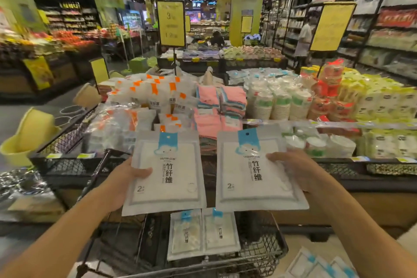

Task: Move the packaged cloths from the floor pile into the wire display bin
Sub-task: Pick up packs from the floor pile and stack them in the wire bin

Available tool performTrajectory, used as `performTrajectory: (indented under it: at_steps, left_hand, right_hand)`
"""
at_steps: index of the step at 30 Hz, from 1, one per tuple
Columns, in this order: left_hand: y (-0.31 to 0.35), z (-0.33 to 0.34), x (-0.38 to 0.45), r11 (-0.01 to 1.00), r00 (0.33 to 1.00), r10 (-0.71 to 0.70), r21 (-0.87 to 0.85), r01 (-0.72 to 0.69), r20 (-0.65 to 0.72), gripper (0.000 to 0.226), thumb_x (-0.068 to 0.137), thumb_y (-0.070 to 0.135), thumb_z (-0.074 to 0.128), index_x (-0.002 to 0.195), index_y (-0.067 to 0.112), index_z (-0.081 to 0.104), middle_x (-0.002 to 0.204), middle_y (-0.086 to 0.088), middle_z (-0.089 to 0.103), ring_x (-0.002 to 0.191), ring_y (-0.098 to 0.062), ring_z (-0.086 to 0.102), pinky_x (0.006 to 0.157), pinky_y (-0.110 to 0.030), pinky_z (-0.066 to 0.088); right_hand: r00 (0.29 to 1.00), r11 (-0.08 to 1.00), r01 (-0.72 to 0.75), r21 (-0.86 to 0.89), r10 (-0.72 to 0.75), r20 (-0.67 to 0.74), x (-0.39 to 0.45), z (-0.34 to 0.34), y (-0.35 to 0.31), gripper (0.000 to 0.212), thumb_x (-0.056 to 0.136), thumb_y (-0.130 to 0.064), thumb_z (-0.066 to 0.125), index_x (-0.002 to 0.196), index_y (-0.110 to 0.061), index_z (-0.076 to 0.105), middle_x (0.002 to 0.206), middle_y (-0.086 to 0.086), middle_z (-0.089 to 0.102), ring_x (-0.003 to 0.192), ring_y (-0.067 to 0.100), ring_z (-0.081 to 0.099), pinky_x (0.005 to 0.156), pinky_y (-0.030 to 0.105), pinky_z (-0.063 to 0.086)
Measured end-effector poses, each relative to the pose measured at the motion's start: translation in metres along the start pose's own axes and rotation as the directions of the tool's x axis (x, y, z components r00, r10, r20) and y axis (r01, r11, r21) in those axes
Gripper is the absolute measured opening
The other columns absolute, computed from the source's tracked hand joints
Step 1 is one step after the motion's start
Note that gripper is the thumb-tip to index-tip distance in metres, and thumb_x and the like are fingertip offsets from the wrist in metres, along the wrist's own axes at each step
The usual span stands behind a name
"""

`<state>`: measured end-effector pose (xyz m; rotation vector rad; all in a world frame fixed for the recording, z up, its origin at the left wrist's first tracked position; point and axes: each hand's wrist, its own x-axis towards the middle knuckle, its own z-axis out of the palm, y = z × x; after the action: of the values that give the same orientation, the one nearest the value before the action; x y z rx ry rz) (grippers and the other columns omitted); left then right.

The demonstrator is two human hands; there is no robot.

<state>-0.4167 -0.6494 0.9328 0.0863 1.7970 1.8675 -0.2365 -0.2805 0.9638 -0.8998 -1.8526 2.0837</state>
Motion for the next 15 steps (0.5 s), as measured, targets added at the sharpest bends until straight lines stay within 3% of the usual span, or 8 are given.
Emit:
performTrajectory:
  at_steps: [3, 6, 10, 15]
  left_hand:
    - [-0.009, -0.032, 0.03, 0.999, 0.999, -0.036, -0.002, 0.036, 0.012, 0.043, 0.092, -0.003, 0.063, 0.132, 0.012, 0.058, 0.115, -0.018, 0.075, 0.099, -0.041, 0.074, 0.079, -0.056, 0.06]
    - [-0.02, -0.051, 0.06, 0.996, 0.996, -0.082, -0.017, 0.083, 0.03, 0.042, 0.093, -0.004, 0.061, 0.131, 0.012, 0.057, 0.116, -0.019, 0.074, 0.101, -0.041, 0.073, 0.079, -0.054, 0.06]
    - [-0.044, -0.064, 0.094, 0.988, 0.988, -0.151, -0.012, 0.151, 0.025, 0.037, 0.093, -0.006, 0.061, 0.127, 0.01, 0.058, 0.114, -0.018, 0.075, 0.1, -0.039, 0.074, 0.08, -0.054, 0.061]
    - [-0.083, -0.071, 0.137, 0.973, 0.972, -0.233, 0.006, 0.233, 0.027, 0.038, 0.094, -0.003, 0.063, 0.128, 0.012, 0.059, 0.119, -0.017, 0.074, 0.107, -0.041, 0.071, 0.093, -0.061, 0.054]
  right_hand:
    - [1.0, 1.0, -0.008, -0.03, 0.008, 0.006, 0.023, 0.031, 0.012, 0.013, 0.093, 0.0, 0.069, 0.106, 0.003, 0.068, 0.101, 0.021, 0.078, 0.08, 0.031, 0.078, 0.06, 0.036, 0.064]
    - [0.999, 0.998, -0.027, -0.054, 0.029, 0.027, 0.047, 0.052, 0.03, 0.024, 0.095, -0.004, 0.067, 0.119, 0.002, 0.066, 0.106, 0.019, 0.078, 0.094, 0.034, 0.077, 0.076, 0.045, 0.063]
    - [0.997, 0.995, -0.078, -0.066, 0.078, -0.002, 0.074, 0.067, 0.054, 0.025, 0.096, -0.005, 0.068, 0.12, 0.001, 0.066, 0.107, 0.019, 0.077, 0.098, 0.037, 0.076, 0.085, 0.053, 0.062]
    - [0.989, 0.986, -0.147, -0.075, 0.145, -0.027, 0.118, 0.063, 0.086, 0.023, 0.096, -0.004, 0.067, 0.119, -0.001, 0.066, 0.106, 0.018, 0.078, 0.094, 0.035, 0.077, 0.072, 0.044, 0.066]
